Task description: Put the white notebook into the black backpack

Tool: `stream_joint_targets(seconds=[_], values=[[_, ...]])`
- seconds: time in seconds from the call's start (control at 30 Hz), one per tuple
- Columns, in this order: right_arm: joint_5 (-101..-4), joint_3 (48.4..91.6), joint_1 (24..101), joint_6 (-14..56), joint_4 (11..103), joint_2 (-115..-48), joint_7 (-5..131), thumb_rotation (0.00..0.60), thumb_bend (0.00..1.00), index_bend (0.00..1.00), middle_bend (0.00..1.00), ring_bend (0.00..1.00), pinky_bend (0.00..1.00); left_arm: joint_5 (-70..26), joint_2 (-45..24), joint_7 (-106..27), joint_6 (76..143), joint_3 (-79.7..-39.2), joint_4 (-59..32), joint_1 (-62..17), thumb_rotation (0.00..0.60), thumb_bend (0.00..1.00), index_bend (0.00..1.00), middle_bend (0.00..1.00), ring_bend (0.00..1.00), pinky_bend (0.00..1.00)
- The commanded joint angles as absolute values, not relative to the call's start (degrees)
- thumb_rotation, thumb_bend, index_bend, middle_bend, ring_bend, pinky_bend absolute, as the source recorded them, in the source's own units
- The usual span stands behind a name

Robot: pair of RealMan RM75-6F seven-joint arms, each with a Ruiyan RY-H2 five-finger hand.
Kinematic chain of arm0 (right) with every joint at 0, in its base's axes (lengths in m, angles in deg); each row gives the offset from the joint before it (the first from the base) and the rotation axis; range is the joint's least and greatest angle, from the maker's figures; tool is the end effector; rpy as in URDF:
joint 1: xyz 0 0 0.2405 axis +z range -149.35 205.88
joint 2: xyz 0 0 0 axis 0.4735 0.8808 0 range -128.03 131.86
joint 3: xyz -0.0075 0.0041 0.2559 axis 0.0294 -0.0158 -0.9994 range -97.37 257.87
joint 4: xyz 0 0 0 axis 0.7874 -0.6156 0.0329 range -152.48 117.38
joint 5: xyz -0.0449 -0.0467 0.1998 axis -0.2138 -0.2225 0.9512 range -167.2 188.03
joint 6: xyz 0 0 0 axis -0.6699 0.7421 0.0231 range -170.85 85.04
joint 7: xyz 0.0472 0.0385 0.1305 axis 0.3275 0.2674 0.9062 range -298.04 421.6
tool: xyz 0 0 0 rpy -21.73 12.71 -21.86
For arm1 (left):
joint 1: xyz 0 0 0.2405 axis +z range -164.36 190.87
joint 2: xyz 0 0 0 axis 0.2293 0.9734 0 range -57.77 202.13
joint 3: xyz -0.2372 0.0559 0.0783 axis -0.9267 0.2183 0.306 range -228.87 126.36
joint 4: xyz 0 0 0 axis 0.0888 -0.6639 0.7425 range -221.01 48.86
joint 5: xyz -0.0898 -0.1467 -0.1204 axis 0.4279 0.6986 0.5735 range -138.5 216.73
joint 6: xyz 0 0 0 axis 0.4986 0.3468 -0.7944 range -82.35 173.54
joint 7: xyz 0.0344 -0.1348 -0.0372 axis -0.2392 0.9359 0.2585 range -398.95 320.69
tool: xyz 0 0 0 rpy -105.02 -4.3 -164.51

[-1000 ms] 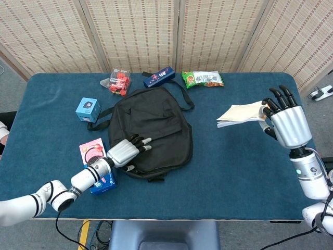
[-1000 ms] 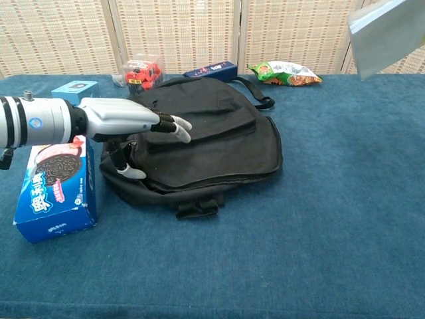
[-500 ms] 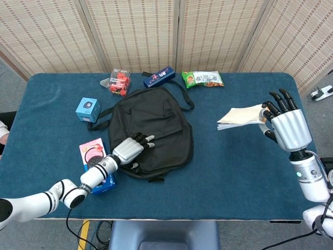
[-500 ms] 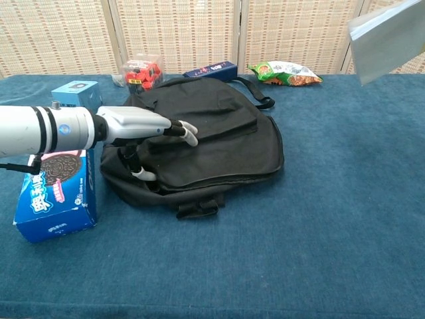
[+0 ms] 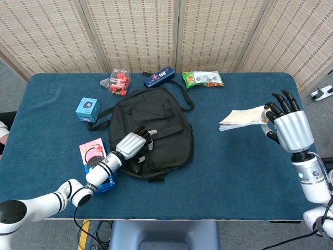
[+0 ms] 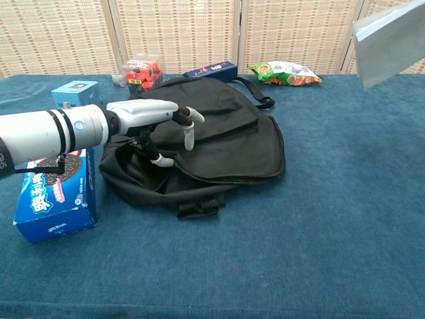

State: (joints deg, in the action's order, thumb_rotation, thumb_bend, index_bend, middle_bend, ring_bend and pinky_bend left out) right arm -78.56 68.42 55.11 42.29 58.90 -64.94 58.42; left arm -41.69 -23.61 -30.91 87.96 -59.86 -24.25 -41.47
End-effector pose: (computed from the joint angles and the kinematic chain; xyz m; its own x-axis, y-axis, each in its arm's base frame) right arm -0.2351 -0.3258 0.1958 0.5193 0.3890 0.7609 -0.7188 -0.2828 0.6351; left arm -0.1154 0.3976 -0.0546 0.4809 0.3332 0.8110 0.7882 -0.5695 -0.2334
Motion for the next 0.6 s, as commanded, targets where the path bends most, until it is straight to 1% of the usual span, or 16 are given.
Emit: stream_joint_targets(seconds=[0.03,0.23,0.33,0.4,0.6], values=[[-78.6,68.3,55.2,42.3,58.6,-65.2,58.6,0.6,0.51,0.6,0.42,0.18,0.13,-42.5,-24.4,-28.7,88.7,-59.5,-25.7,-41.4,0.6,0.35,0.67,0.2,0.19,0.0],[-78.8,68.1,55.3,42.4,58.0,-65.6,59.2,0.6,0.51,0.6,0.42,0.18,0.13,-43.4,-24.8,-26.5,90.5,-59.2,-26.8,-41.2,0.6,0.49,0.77,0.31,0.26,0.0],[-79.0,67.8,55.3,42.9,58.0,-65.6,59.6,0.6,0.51,0.6,0.42,0.18,0.13,-43.0,-25.1,-25.7,91.9,-59.8,-27.1,-40.9,0.6,0.52,0.82,0.36,0.3,0.02],[-79.3,67.7,55.2,43.6,58.3,-65.4,60.0,0.6,0.51,0.61,0.42,0.18,0.13,-42.2,-25.1,-25.1,93.0,-60.8,-27.2,-40.6,0.6,0.53,0.83,0.37,0.31,0.02],[-82.4,67.6,54.6,46.9,62.4,-63.8,61.3,0.6,0.51,0.61,0.42,0.18,0.13,-37.3,-22.9,-24.9,94.5,-65.1,-24.8,-39.8,0.6,0.53,0.83,0.39,0.32,0.05]])
